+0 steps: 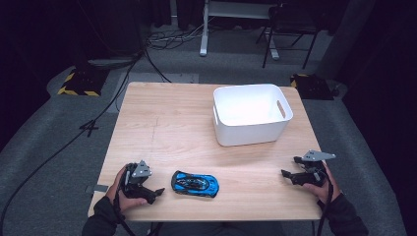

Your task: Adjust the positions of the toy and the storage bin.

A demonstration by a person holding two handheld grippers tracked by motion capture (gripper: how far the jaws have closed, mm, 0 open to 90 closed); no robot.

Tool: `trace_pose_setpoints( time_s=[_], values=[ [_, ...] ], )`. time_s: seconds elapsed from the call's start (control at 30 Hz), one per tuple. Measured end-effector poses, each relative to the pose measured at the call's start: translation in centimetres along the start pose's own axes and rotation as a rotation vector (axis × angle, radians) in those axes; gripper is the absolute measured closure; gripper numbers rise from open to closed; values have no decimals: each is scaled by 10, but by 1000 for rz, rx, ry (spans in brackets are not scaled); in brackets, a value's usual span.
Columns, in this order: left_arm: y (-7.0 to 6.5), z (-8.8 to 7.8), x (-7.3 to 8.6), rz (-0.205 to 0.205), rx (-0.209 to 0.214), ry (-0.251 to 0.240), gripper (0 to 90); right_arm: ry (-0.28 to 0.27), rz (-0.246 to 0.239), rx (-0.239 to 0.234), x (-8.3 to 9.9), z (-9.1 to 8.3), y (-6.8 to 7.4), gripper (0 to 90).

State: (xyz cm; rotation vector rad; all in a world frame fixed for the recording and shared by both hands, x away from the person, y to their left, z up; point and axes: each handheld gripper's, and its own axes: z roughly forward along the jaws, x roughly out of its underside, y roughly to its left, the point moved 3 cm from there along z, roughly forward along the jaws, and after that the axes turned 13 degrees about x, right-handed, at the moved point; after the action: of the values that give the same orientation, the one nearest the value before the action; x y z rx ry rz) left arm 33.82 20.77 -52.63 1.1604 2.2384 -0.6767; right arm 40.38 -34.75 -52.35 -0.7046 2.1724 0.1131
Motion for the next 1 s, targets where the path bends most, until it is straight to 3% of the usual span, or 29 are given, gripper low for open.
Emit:
trace_pose_setpoints(
  time_s=[0.13,0.43,0.63,0.87,1.0],
  values=[
    [-9,8,-6,34,43,13,1,-1,0,-1,0,0,0,158],
    [-20,19,-16,89,90,29,1,-1,-2,-1,0,0,0,158],
    [-24,33,-30,133,133,36,0,1,-8,-2,0,0,0,157],
    [-30,47,-44,167,172,43,1,1,-9,-1,0,0,0,156],
    [-33,52,-49,165,190,31,1,1,-8,0,0,0,0,157]
  ],
)
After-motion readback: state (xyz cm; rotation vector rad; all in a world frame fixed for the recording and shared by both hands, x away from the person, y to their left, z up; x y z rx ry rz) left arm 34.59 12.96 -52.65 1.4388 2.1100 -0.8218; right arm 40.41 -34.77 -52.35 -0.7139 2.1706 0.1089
